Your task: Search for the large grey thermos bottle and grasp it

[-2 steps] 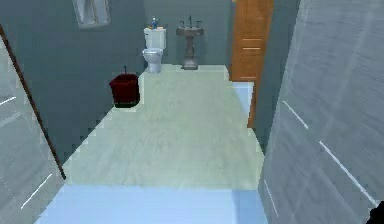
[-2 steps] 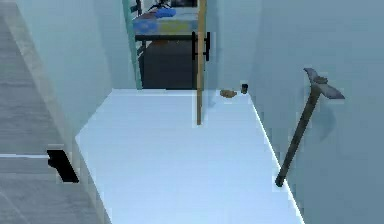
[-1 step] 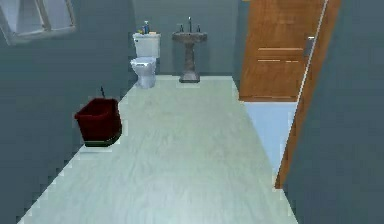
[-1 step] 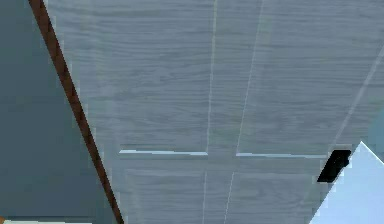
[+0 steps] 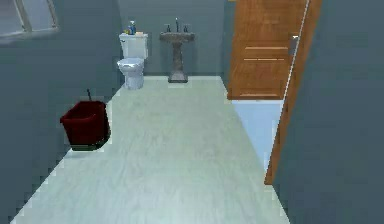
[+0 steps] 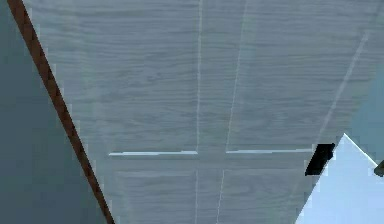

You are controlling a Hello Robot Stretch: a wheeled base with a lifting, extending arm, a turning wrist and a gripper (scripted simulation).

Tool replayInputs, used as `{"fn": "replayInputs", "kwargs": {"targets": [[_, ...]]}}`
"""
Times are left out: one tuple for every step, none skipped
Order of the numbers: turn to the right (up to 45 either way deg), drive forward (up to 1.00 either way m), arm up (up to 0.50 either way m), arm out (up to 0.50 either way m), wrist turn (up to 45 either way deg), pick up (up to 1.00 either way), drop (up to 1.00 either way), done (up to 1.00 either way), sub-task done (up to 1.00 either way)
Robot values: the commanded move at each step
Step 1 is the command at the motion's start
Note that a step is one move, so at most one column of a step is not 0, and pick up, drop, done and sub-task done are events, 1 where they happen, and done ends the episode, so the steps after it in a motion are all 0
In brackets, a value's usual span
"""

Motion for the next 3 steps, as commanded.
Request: {"fn": "replayInputs", "kwargs": {"targets": [[0.0, 1.00, 0.00, 0.00, 0.0, 0.00, 0.00, 0.00, 0.00], [0.0, 0.55, 0.00, 0.00, 0.0, 0.00, 0.00, 0.00, 0.00], [45.0, 0.00, 0.00, 0.00, 0.0, 0.00, 0.00, 0.00, 0.00]]}}
